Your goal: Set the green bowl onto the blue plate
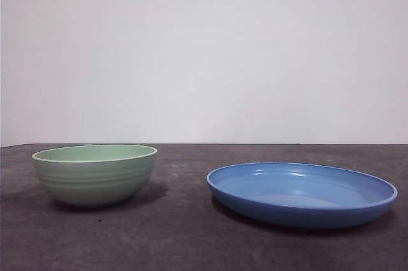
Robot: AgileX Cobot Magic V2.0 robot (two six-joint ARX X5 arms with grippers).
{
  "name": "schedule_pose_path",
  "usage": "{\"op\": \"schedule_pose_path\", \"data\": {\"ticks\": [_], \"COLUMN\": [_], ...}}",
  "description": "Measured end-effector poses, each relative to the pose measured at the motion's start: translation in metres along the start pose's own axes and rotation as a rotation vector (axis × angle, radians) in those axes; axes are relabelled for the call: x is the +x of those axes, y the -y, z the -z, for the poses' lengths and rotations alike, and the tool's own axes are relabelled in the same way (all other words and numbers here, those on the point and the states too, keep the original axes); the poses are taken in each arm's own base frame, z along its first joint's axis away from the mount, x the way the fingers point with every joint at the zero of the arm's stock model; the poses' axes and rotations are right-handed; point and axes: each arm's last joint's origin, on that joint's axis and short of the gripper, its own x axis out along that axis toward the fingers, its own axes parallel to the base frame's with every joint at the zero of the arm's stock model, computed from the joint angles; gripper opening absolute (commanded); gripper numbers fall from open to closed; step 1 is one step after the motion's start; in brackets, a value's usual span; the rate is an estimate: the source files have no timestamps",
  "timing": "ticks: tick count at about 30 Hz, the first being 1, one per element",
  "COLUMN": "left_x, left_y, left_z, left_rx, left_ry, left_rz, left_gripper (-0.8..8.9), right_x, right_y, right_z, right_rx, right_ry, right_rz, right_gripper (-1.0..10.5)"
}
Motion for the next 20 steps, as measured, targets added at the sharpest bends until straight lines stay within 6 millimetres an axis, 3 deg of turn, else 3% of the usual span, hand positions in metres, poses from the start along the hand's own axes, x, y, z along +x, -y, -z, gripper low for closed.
{"op": "schedule_pose_path", "data": {"ticks": [9,20], "left_x": [0.009,0.016], "left_y": [0.014,0.02], "left_z": [-0.015,-0.004], "left_rx": [-0.03,0.007], "left_ry": [-0.189,-0.361], "left_rz": [0.177,0.241], "left_gripper": [0.18,0.19], "right_x": [0.006,0.013], "right_y": [-0.005,-0.013], "right_z": [-0.008,-0.001], "right_rx": [0.004,-0.071], "right_ry": [-0.22,-0.332], "right_rz": [-0.077,-0.215], "right_gripper": [0.1,0.1]}}
